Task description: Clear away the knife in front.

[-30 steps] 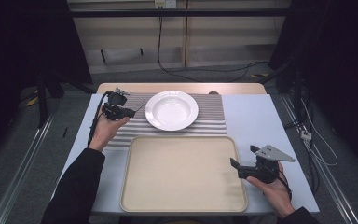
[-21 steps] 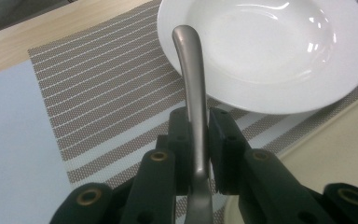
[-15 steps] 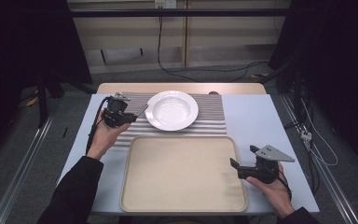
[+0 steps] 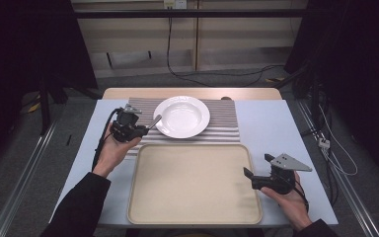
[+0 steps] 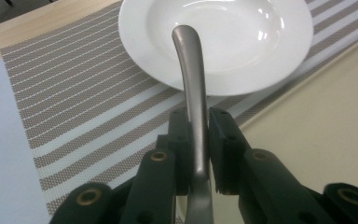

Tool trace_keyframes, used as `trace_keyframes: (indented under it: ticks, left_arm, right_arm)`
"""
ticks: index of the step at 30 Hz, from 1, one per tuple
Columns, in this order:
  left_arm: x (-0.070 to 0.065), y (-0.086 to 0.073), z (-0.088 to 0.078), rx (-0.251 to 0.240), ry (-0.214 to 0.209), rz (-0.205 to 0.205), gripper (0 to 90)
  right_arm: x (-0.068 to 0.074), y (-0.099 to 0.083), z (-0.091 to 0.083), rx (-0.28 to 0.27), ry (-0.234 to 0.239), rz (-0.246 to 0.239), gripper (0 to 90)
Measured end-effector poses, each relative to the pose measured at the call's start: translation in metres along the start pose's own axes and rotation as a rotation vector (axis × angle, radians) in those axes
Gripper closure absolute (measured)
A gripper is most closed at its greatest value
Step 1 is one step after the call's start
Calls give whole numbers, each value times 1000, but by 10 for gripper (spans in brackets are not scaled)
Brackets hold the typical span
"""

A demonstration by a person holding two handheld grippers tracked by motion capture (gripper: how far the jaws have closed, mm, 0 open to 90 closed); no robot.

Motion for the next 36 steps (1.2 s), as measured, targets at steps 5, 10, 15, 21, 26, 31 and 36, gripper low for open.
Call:
trace_keyframes:
  ticks: [5, 10, 15, 21, 26, 31, 36]
  left_arm:
    - [-9, -1, -5, 0, -11, 9, 800]
    - [-18, -3, -8, 0, -15, 16, 800]
    - [-28, -5, -12, 2, -27, 22, 800]
    - [-39, -9, -14, 10, -28, 33, 799]
    - [-47, -12, -13, 21, -40, 41, 799]
    - [-56, -15, -10, 26, -51, 35, 799]
    - [-67, -16, -9, 38, -64, 54, 800]
  right_arm:
    - [1, 0, 0, 3, 1, -1, 82]
    - [1, 0, 1, 4, 1, -1, 82]
    - [1, 0, 1, 5, 2, -2, 82]
    - [1, 0, 1, 7, 2, -3, 82]
    - [1, 0, 1, 7, 3, -4, 82]
    - [1, 0, 1, 7, 4, -4, 82]
    - [2, 0, 1, 7, 5, -5, 82]
Point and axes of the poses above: each handheld gripper's, and its own axes: z roughly forward along the jaws, y roughly out of its top, x roughly to its left, the point moved 3 cm from there along z, roughly forward along the jaws, and after that the axes turned 15 degrees about z, right-handed, at the moved point
